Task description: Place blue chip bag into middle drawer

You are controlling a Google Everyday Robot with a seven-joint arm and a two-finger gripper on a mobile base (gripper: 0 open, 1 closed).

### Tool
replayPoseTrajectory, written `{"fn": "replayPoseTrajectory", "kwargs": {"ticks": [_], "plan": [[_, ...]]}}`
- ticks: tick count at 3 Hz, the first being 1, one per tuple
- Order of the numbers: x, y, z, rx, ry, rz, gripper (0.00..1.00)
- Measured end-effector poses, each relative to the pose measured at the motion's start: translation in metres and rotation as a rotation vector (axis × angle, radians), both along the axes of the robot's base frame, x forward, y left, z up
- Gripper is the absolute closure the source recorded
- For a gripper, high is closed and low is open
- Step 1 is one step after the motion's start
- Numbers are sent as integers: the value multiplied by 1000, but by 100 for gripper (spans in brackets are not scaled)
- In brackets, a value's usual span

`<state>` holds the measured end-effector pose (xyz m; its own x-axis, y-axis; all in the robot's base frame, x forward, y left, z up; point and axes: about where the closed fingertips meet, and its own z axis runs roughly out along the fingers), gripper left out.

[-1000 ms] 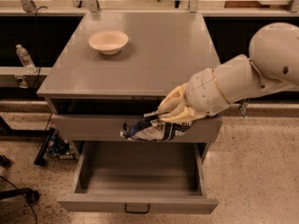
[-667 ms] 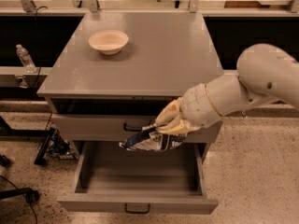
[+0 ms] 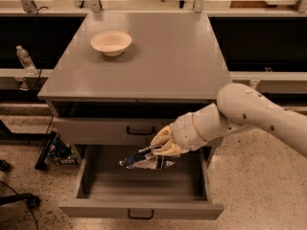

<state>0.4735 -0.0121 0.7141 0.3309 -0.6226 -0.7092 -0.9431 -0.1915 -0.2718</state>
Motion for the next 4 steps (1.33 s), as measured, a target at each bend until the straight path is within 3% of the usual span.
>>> {"fn": "replayPoseTrajectory", "kwargs": {"ticks": [2,3,4], "plan": [[2,3,-15,-20,3,2,100],[11,8,-40,-16,-10,7,100],[26,17,-75,29,-54,12,100]]}}
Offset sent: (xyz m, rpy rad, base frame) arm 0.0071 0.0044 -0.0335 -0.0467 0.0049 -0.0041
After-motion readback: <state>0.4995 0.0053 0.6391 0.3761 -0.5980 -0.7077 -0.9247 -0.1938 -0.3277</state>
